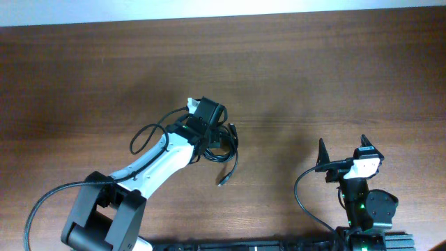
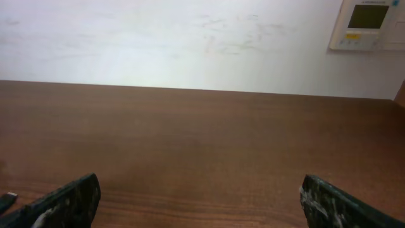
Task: Untangle cables
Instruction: 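Lower the left gripper and grasp the black cable bundle, then lift the cable bundle with the left gripper and pull it back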
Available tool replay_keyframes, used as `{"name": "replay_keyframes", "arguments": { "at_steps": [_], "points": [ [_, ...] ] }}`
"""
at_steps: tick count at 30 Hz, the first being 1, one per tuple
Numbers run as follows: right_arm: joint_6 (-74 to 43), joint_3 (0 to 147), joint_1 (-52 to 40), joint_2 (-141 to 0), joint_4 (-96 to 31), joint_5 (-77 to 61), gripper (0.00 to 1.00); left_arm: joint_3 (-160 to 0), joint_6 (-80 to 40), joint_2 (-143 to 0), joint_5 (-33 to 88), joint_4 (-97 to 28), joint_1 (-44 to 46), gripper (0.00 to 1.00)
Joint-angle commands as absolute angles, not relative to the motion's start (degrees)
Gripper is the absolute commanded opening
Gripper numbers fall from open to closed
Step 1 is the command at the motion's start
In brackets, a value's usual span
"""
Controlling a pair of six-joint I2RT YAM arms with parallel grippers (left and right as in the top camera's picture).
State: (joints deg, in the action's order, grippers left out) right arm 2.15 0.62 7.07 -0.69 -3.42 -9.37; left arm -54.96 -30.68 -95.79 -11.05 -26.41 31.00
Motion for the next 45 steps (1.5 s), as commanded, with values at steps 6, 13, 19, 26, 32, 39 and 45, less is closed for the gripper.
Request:
{"name": "replay_keyframes", "arguments": {
  "at_steps": [6,13,19,26,32,39,45],
  "points": [
    [2.57,0.32,6.76,-0.36,-3.68,-9.69,0.99,-54.24,-36.88,-97.19,-12.05,-27.11,30.96,0.00],
    [2.57,0.32,6.76,-0.36,-3.70,-9.72,0.99,-54.26,-35.40,-98.83,-11.92,-26.02,30.94,0.01],
    [2.57,0.32,6.76,-0.36,-3.68,-9.69,0.99,-54.26,-27.42,-98.80,-11.97,-26.65,30.94,0.27],
    [2.57,0.32,6.76,-0.36,-3.68,-9.72,0.99,-58.48,-22.22,-94.59,-11.81,-32.91,29.21,0.99],
    [2.57,0.32,6.76,-0.36,-3.68,-9.69,0.99,-60.47,-22.20,-88.23,-10.39,-35.51,28.71,0.99],
    [2.57,0.32,6.76,-0.36,-3.68,-9.69,0.99,-57.54,-38.11,-88.16,3.75,-40.18,28.71,0.98],
    [2.57,0.32,6.76,-0.36,-3.70,-9.72,0.99,-52.05,-57.95,-88.62,2.48,-39.70,29.80,0.78]
  ]
}}
